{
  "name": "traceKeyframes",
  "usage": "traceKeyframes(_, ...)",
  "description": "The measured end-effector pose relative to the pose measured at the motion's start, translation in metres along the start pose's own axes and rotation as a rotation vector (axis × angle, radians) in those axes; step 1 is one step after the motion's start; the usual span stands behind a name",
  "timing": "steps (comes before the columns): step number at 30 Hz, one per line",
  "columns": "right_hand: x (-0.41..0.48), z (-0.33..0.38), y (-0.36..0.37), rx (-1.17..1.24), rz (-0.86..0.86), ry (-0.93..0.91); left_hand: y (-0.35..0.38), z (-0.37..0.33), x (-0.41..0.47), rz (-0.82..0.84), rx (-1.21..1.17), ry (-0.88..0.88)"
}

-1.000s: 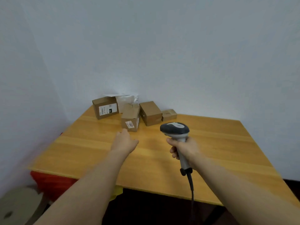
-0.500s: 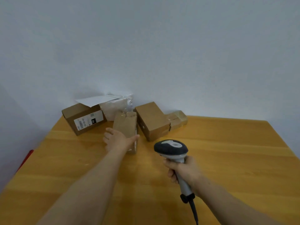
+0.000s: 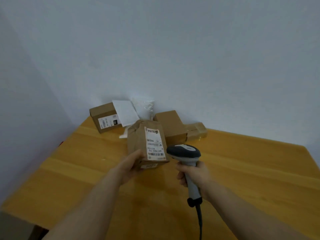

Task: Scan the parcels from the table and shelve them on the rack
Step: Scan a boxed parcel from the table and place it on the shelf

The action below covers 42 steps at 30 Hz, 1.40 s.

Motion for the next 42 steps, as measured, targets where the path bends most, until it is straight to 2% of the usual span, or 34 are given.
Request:
traceKeyframes(7,-0.034,0.015,-0.017,0.052,0.094,-0.075,0.005,0.009,-0.083,-0.056,-0.053,0.06)
traceKeyframes(10,-0.046,0.023,-0.025,0.054,0.068,-0.119,-0.003,0.006,-0.108,-0.098,-0.016,0.059)
traceKeyframes(15,-0.055,0.024,-0.049,-0.055,0.014,-0.156,-0.014,0.019,-0.137,-0.084,0.465,-0.046)
traceKeyframes(19,-0.061,-0.015,-0.052,-0.211,0.083,-0.027,0.004,0.055,-0.133,0.032,0.798,-0.187)
traceKeyframes(22,-0.064,-0.054,-0.048,-0.312,0.149,0.07,0.023,0.08,-0.121,0.11,0.924,-0.254)
traceKeyframes(24,-0.065,-0.078,-0.044,-0.341,0.191,0.129,0.036,0.088,-0.111,0.119,0.893,-0.221)
traceKeyframes(26,-0.067,-0.095,-0.042,-0.383,0.219,0.181,0.044,0.088,-0.095,0.035,0.803,-0.122)
traceKeyframes(29,-0.065,-0.107,-0.039,-0.359,0.208,0.229,0.039,0.078,-0.088,-0.242,0.814,0.053)
traceKeyframes(32,-0.062,-0.109,-0.038,-0.298,0.162,0.25,0.008,0.087,-0.111,-0.63,0.668,-0.004)
traceKeyframes(34,-0.059,-0.107,-0.036,-0.284,0.143,0.245,-0.011,0.108,-0.131,-0.819,0.579,-0.132)
traceKeyframes(35,-0.057,-0.105,-0.034,-0.29,0.14,0.237,-0.013,0.126,-0.137,-0.813,0.506,-0.223)
traceKeyframes(36,-0.056,-0.104,-0.031,-0.302,0.147,0.235,-0.007,0.146,-0.14,-0.732,0.379,-0.295)
traceKeyframes(38,-0.057,-0.106,-0.024,-0.313,0.18,0.263,0.031,0.175,-0.145,-0.409,0.109,-0.384)
traceKeyframes(39,-0.06,-0.107,-0.021,-0.302,0.197,0.283,0.047,0.18,-0.149,-0.312,0.057,-0.395)
traceKeyframes(40,-0.062,-0.107,-0.018,-0.283,0.209,0.294,0.055,0.183,-0.148,-0.294,0.051,-0.379)
traceKeyframes(42,-0.064,-0.104,-0.014,-0.228,0.207,0.273,0.06,0.179,-0.144,-0.367,0.023,-0.324)
Point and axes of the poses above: each hand's wrist, its own x-axis towards the middle knuckle, its own y-axis out of the palm, z = x × y, the point moved 8 cm from there along x, towards the middle knuckle, and after that the axes turned 5 degrees about -z, right-handed, at the moved point
